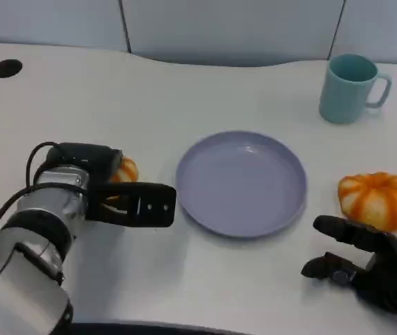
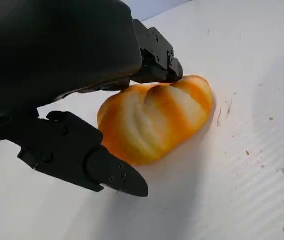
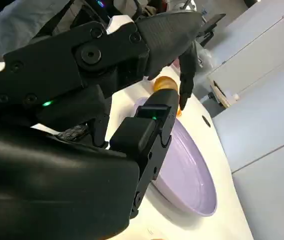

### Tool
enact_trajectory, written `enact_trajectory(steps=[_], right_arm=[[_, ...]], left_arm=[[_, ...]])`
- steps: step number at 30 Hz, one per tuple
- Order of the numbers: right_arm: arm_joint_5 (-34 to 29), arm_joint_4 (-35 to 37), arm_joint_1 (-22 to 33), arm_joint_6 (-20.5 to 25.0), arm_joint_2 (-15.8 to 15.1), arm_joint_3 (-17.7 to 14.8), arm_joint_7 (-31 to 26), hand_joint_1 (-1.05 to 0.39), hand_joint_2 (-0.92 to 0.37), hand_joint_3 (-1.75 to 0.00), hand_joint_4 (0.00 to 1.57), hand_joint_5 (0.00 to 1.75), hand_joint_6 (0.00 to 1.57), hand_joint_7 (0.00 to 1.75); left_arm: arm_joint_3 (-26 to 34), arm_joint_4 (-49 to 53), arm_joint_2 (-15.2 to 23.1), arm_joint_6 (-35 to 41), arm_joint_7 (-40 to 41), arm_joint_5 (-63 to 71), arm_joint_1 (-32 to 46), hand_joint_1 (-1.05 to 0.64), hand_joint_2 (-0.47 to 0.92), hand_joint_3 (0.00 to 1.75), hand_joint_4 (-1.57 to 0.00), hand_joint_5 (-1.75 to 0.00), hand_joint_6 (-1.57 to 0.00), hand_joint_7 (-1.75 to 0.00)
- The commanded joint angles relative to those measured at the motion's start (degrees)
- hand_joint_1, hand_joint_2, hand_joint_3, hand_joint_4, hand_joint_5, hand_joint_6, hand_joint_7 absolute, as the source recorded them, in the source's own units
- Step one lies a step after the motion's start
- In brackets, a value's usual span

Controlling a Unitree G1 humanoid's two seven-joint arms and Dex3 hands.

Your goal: Grasp the bread from the table and place it into the plate.

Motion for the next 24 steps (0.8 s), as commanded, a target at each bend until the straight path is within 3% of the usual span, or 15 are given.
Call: enact_trajectory(steps=[1, 5, 6, 7, 8, 10, 12, 16, 22, 23, 24], right_arm=[[-0.2, 0.2, 1.4, -0.1, -0.9, -0.3, -0.3, -0.36, -0.92, -0.04, 0.72, 0.89, 0.99, 0.03], [0.2, -0.2, 1.7, 0.6, -0.9, -0.4, -0.2, -0.37, -0.92, -0.04, 0.71, 0.89, 0.99, 0.03], [0.5, -0.4, 1.8, 1.0, -0.9, -0.5, 0.1, -0.36, -0.92, -0.04, 0.71, 0.89, 0.99, 0.03], [0.6, -0.5, 1.9, 1.2, -0.8, -0.6, 0.2, -0.36, -0.92, -0.05, 0.71, 0.89, 0.99, 0.03], [0.6, -0.6, 2.0, 1.2, -0.8, -0.6, 0.2, -0.35, -0.92, -0.05, 0.71, 0.89, 0.98, 0.02], [0.1, -0.8, 2.1, 0.9, -0.9, -0.4, -0.4, -0.35, -0.92, -0.05, 0.71, 0.89, 0.99, 0.03], [0.2, -1.5, 2.3, 1.5, -1.0, -0.3, -0.7, -0.34, -0.92, -0.06, 0.71, 0.89, 0.99, 0.02], [0.5, -2.0, 2.4, 2.0, -0.9, -0.5, -0.6, -0.37, -0.91, -0.04, 0.71, 0.9, 0.99, 0.03], [0.7, -2.5, 2.6, 2.7, -0.8, -0.6, -0.6, -0.36, -0.92, -0.04, 0.71, 0.89, 0.99, 0.02], [0.8, -2.8, 2.7, 3.0, -0.8, -0.6, -0.7, -0.35, -0.92, -0.04, 0.71, 0.89, 0.99, 0.02], [0.8, -3.0, 2.8, 3.2, -0.7, -0.7, -0.7, -0.35, -0.92, -0.04, 0.71, 0.89, 0.99, 0.02]], left_arm=[[0.8, 0.6, 0.6, -0.2, -0.1, -1.0, 0.9, -0.25, 0.82, 0.01, -0.42, -0.15, -0.46, -0.06], [-0.2, 0.7, 0.6, -0.3, -0.1, 0.0, 1.0, -0.26, 0.85, 0.01, -0.56, -0.2, -0.61, -0.08], [-0.5, 0.8, 0.5, -0.1, -0.3, 0.3, 1.0, -0.28, 0.86, 0.01, -0.63, -0.28, -0.68, -0.08], [-0.7, 0.9, 0.4, 0.1, -0.5, 0.4, 1.0, -0.27, 0.88, 0.01, -0.63, -0.6, -0.76, -0.07], [-0.7, 0.9, 0.3, 0.4, -0.9, 0.3, 0.9, -0.27, 0.89, 0.0, -0.6, -0.76, -0.79, -0.05], [-0.3, 0.9, 0.3, 0.6, -1.0, -0.2, 1.1, -0.26, 0.91, 0.0, -0.59, -0.93, -0.88, -0.07], [-0.8, 0.9, 0.2, 0.9, -0.9, 0.2, 1.1, -0.28, 0.91, 0.0, -0.59, -0.98, -0.92, -0.07], [-0.5, 0.9, 0.1, 0.8, -0.7, -0.1, 1.4, -0.33, 0.92, 0.01, -0.66, -0.83, -0.99, -0.05], [-0.5, 0.9, 0.1, 0.9, -0.3, -0.1, 1.5, -0.38, 0.92, 0.07, -0.68, -0.93, -1.01, -0.03], [-0.7, 0.9, 0.0, 1.0, -0.1, 0.1, 1.5, -0.37, 0.91, 0.04, -0.62, -1.18, -1.04, -0.04], [-0.8, 0.9, 0.0, 1.1, 0.0, 0.3, 1.5, -0.36, 0.91, 0.02, -0.58, -1.28, -1.06, -0.04]])
